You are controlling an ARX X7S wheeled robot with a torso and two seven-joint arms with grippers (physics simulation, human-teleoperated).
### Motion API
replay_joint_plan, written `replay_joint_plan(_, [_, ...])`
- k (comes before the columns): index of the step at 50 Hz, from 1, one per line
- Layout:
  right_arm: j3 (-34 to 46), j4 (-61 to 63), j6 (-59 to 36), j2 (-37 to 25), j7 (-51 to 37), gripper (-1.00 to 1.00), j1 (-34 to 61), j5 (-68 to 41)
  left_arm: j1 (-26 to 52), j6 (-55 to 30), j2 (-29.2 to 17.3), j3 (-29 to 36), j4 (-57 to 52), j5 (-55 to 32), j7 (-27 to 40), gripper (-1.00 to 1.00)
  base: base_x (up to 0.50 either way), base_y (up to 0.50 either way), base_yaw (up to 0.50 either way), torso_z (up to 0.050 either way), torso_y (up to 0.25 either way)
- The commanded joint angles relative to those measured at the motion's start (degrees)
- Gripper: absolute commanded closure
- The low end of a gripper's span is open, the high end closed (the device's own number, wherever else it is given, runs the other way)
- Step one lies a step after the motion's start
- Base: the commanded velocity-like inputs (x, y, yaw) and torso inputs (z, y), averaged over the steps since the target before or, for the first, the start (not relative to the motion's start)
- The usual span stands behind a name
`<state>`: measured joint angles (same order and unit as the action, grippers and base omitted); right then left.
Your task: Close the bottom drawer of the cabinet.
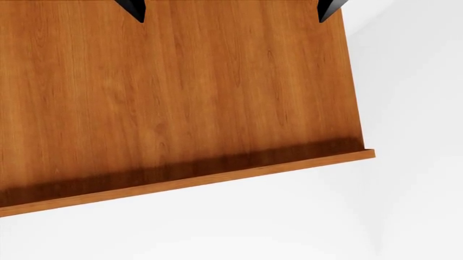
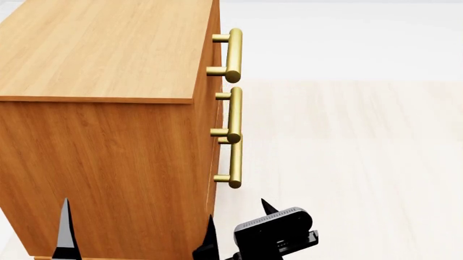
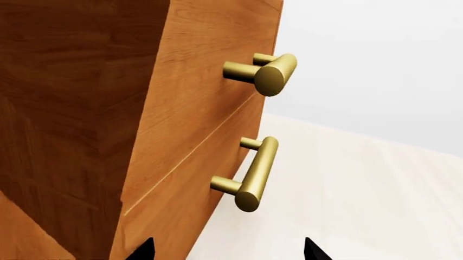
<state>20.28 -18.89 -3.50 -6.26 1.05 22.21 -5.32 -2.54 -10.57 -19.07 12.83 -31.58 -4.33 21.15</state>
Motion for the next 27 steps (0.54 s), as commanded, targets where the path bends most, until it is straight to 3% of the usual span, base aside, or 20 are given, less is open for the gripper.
replay_joint_plan(1, [2.73, 1.92, -1.39, -0.23, 2.16, -1.00, 0.18, -1.11, -0.03, -0.12, -0.15, 0.32, -0.11, 0.00, 0.20, -1.00, 0.00, 0.00, 0.00, 0.000, 0.000])
replay_joint_plan(16, [1.55, 6.05, -3.65, -2.45, 4.05, -1.00, 0.15, -4.88, -0.12, -0.04, -0.33, 0.78, -0.02, 0.13, 0.51, -1.00, 0.00, 0.00, 0.00, 0.000, 0.000])
replay_joint_plan(27, [-0.08, 6.25, 0.36, -4.04, 3.69, -1.00, 0.54, -5.40, -0.19, 0.94, -0.17, 0.38, 0.38, 0.25, 1.38, -1.00, 0.00, 0.00, 0.00, 0.000, 0.000])
